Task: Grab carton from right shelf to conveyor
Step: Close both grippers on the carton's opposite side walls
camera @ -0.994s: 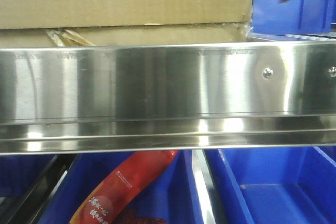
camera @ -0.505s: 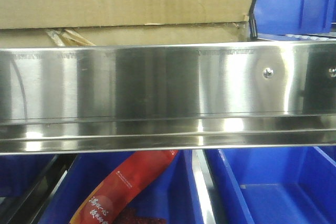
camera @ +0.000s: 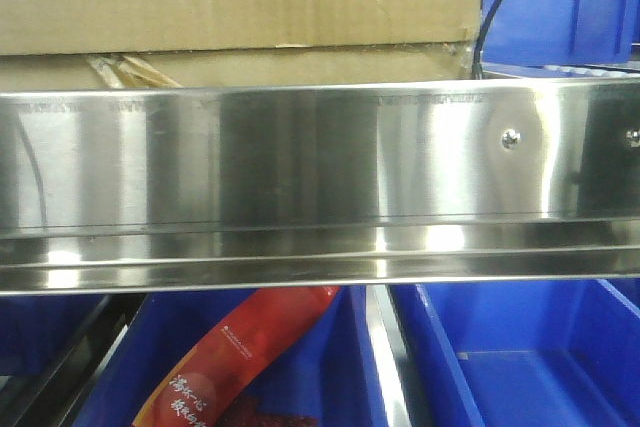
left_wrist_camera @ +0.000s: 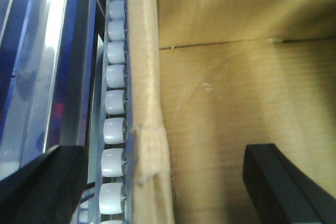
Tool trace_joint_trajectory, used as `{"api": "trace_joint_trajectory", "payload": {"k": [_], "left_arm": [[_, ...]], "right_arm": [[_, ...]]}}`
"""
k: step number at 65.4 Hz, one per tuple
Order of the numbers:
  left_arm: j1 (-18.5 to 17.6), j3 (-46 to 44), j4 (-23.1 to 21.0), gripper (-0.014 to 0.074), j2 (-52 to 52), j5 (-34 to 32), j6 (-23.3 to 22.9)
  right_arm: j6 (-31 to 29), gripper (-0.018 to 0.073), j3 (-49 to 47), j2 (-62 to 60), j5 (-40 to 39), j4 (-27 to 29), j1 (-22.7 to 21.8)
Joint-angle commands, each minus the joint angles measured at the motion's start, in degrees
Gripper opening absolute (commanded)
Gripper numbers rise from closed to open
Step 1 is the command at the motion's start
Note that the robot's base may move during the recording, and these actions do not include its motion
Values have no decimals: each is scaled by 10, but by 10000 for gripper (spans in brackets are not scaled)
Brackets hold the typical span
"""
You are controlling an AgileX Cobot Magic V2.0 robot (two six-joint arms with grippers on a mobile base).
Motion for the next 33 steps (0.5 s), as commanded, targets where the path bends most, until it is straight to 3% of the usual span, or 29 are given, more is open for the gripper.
{"api": "trace_joint_trajectory", "payload": {"k": [1,11,14,15,16,21,33], "left_arm": [[1,-4,1,455,-1,-4,1],[1,-4,1,200,-1,-4,1],[1,-4,1,83,-1,-4,1],[1,-4,1,-3,-1,-4,1],[1,-4,1,-48,-1,-4,1],[1,-4,1,0,-1,-4,1],[1,-4,4,-16,-6,-4,1]], "right_arm": [[-7,472,-5,-2,-6,-8,1],[-7,128,-5,-2,-6,-8,1],[-7,-15,-5,-2,-6,-8,1],[-7,-90,-5,-2,-6,-8,1],[-7,-93,-5,-2,-6,-8,1],[-7,-55,-5,-2,-6,-8,1],[-7,-66,-5,-3,-6,-8,1]]}}
